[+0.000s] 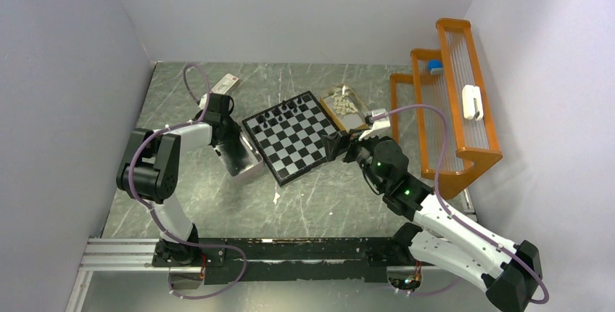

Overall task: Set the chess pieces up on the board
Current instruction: Pick up the chess piece from the storage box.

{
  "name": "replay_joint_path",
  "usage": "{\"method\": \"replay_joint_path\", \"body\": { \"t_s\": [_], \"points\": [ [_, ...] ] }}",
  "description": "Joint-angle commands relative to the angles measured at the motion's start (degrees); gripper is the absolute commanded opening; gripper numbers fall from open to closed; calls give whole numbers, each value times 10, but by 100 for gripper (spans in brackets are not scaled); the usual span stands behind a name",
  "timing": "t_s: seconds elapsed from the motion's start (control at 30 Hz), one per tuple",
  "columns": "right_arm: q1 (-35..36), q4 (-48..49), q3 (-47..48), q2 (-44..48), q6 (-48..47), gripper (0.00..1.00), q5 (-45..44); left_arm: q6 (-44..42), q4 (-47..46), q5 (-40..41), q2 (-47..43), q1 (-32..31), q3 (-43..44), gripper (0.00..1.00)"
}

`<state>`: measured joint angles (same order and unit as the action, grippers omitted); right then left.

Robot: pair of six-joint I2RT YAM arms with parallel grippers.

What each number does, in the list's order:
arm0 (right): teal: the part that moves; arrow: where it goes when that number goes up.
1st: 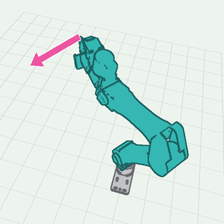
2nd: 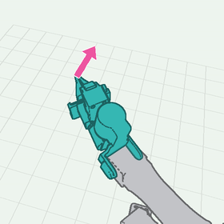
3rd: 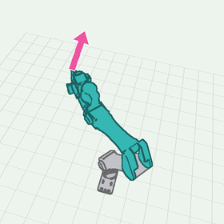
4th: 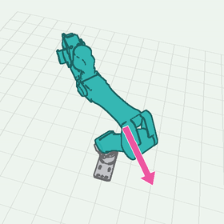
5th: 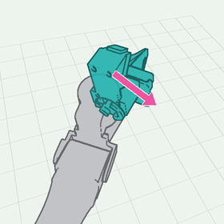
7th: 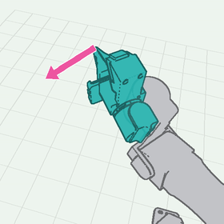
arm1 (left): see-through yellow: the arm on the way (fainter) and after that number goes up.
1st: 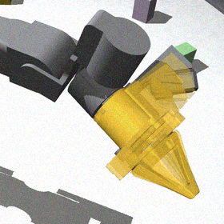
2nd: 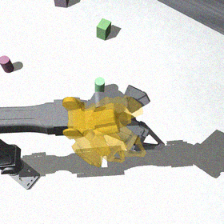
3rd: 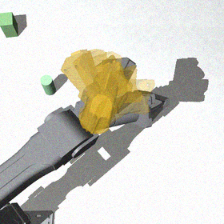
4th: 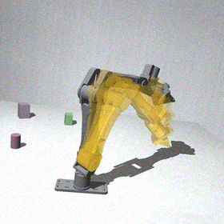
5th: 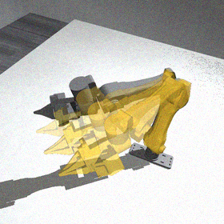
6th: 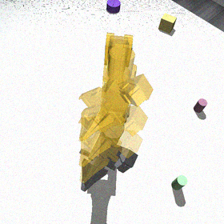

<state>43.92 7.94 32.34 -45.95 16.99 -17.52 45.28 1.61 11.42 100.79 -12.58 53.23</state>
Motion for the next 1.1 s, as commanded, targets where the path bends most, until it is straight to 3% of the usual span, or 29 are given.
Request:
{"method": "replay_joint_path", "body": {
  "t_s": [0.0,0.7,1.07],
  "points": [
    [-2,20,-4,5,-1,100,-4,-1,25,19,-1,4,5,26],
    [-2,24,-15,12,11,100,3,-27,52,-11,-30,4,-12,19],
    [-2,44,-26,4,14,100,18,-184,193,-95,-69,4,67,14]
  ]
}}
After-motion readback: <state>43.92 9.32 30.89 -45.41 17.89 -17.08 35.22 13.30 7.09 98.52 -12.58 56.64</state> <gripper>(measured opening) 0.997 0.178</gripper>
